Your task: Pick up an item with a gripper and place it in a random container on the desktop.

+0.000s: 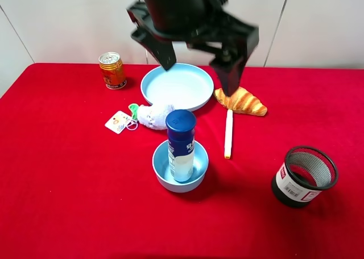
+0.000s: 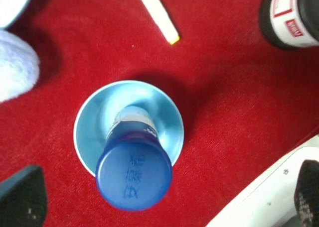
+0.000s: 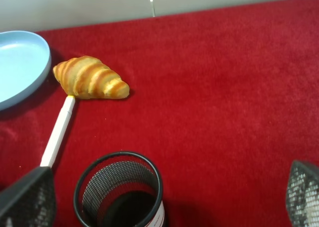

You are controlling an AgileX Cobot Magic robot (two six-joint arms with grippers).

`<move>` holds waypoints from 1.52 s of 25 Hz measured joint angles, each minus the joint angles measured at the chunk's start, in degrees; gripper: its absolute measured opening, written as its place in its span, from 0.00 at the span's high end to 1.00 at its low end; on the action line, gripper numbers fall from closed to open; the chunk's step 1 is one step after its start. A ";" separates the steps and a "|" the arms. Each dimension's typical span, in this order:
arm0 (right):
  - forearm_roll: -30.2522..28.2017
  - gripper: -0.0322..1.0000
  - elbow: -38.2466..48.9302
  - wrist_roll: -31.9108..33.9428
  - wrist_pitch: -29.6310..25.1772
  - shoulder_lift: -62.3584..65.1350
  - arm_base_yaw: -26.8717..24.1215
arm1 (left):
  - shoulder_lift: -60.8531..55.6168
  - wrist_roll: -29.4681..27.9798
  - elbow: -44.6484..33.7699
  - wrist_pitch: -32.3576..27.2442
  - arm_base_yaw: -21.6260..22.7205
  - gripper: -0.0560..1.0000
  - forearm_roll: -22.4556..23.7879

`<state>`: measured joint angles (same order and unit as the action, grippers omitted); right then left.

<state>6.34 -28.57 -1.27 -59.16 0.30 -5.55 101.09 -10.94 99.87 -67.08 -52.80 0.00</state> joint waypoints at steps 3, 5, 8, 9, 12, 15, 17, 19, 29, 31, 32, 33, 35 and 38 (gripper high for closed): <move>0.00 0.30 0.00 0.00 0.00 0.00 0.00 | -2.75 0.20 -0.12 0.00 0.00 0.01 0.00; 0.00 0.30 0.00 0.00 0.00 0.00 0.00 | -4.56 0.77 -0.71 -0.03 0.00 0.01 0.00; 0.00 0.30 0.00 0.00 0.00 0.00 0.00 | -7.68 1.89 -2.83 -0.03 0.00 0.01 0.31; 0.00 0.30 0.00 0.00 0.00 0.00 0.00 | -8.56 2.32 -3.59 -0.03 0.00 0.01 0.65; 0.00 0.30 0.00 0.00 0.00 0.00 0.00 | -11.59 3.00 -6.53 -0.03 0.00 0.01 1.88; 0.00 0.30 0.00 0.00 0.00 0.00 0.00 | -15.12 3.13 -10.50 -0.03 0.00 0.01 3.65; 0.00 0.30 0.00 0.00 0.00 0.00 0.00 | -17.50 3.17 -13.28 -0.03 0.00 0.01 4.11; 0.00 0.30 0.00 0.00 0.00 0.00 0.00 | -20.28 3.17 -16.07 -0.03 0.00 0.01 4.17; 0.00 0.30 0.00 0.00 0.00 0.00 0.00 | -35.99 3.34 -29.62 -0.03 0.00 0.01 4.66; 0.00 0.30 0.00 0.00 0.00 0.00 0.00 | -38.86 3.36 -32.09 -0.03 0.00 0.01 4.87; 0.00 0.30 0.00 0.00 0.00 0.00 0.00 | -40.44 3.36 -33.53 -0.03 0.00 0.01 5.24; 0.00 0.30 0.00 0.00 0.00 0.00 0.00 | -42.18 3.36 -35.12 -0.07 0.00 0.01 5.51; 0.00 0.30 0.00 0.00 0.00 0.00 0.00 | -45.63 3.36 -38.16 -0.07 0.00 0.01 5.98; 0.00 0.30 0.00 0.00 0.00 0.00 0.00 | -51.52 3.18 -42.79 -0.07 0.38 0.01 6.10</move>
<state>6.34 -28.57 -1.27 -59.16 0.30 -5.55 49.58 -7.76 57.09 -67.14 -52.42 6.10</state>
